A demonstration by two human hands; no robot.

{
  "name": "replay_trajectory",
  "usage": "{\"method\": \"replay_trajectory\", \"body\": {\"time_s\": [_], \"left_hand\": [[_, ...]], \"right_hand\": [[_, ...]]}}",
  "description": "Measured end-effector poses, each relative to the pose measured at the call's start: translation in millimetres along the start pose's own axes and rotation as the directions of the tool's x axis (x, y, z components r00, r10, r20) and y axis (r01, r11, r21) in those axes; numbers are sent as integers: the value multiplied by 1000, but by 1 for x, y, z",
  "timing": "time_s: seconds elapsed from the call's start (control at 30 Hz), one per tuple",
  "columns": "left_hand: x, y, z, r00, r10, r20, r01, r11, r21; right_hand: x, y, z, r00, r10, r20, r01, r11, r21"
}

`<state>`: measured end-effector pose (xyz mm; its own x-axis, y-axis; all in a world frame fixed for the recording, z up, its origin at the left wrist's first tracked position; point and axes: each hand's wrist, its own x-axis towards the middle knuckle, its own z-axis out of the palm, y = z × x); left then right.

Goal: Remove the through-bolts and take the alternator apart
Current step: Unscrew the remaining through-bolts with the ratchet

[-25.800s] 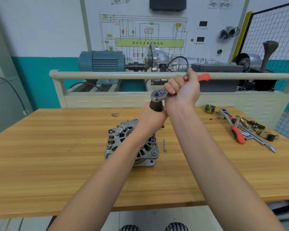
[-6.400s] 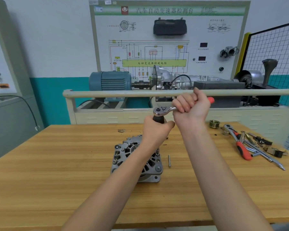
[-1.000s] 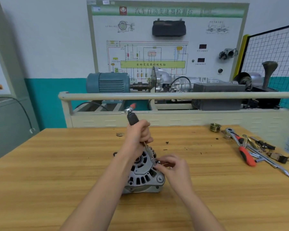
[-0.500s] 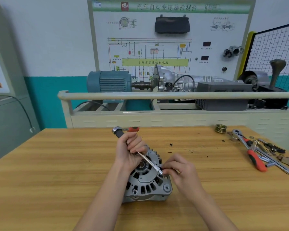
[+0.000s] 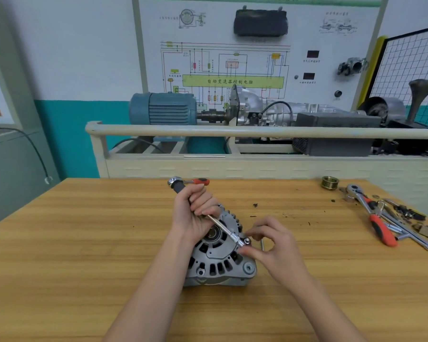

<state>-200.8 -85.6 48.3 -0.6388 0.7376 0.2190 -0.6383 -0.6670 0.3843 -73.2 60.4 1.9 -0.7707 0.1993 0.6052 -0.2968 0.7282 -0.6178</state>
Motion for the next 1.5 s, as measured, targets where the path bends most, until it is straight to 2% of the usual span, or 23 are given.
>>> {"method": "replay_trajectory", "body": {"time_s": [0.13, 0.33, 0.43, 0.53, 0.63, 0.9, 1.03, 1.13, 1.23, 1.3, 1.4, 1.5], "left_hand": [[1, -1, -2, 1000, 4, -13, -4, 1000, -22], [-2, -1, -2, 1000, 8, 24, -7, 999, -37], [-2, -1, -3, 1000, 16, 24, -15, 999, -41], [-3, -1, -3, 1000, 18, 24, -17, 999, -40], [-2, -1, -2, 1000, 26, -10, -26, 999, -24], [-1, -1, -5, 1000, 20, 6, -20, 998, -60], [-3, -1, -3, 999, 29, 17, -28, 998, -52], [-4, -1, -3, 999, 29, 29, -27, 997, -69], [-5, -2, -1, 999, 43, 11, -42, 996, -76], [-5, -3, 0, 998, 54, -14, -54, 997, -61], [-5, -3, -1, 998, 53, -33, -55, 996, -71], [-4, -3, -2, 998, 48, -34, -51, 996, -77]], "right_hand": [[-2, -7, 6, 996, -9, -87, 2, 997, -75], [0, -8, -7, 984, -145, 100, 160, 974, -161], [0, -7, -10, 988, -72, 137, 87, 990, -111], [-3, -8, -4, 996, 34, 81, -24, 991, -129], [-4, -10, 3, 998, 47, -41, -52, 990, -132], [4, -29, -12, 975, -180, -132, 159, 976, -151], [12, -37, -28, 953, -206, -221, 187, 977, -102], [11, -29, -30, 938, -94, -333, 97, 995, -10], [2, -5, -20, 888, 157, -432, -104, 984, 144], [-4, 19, -11, 845, 325, -425, -258, 944, 207], [-14, 52, 3, 779, 483, -400, -466, 873, 145], [-18, 69, 11, 711, 551, -437, -561, 819, 119]]}}
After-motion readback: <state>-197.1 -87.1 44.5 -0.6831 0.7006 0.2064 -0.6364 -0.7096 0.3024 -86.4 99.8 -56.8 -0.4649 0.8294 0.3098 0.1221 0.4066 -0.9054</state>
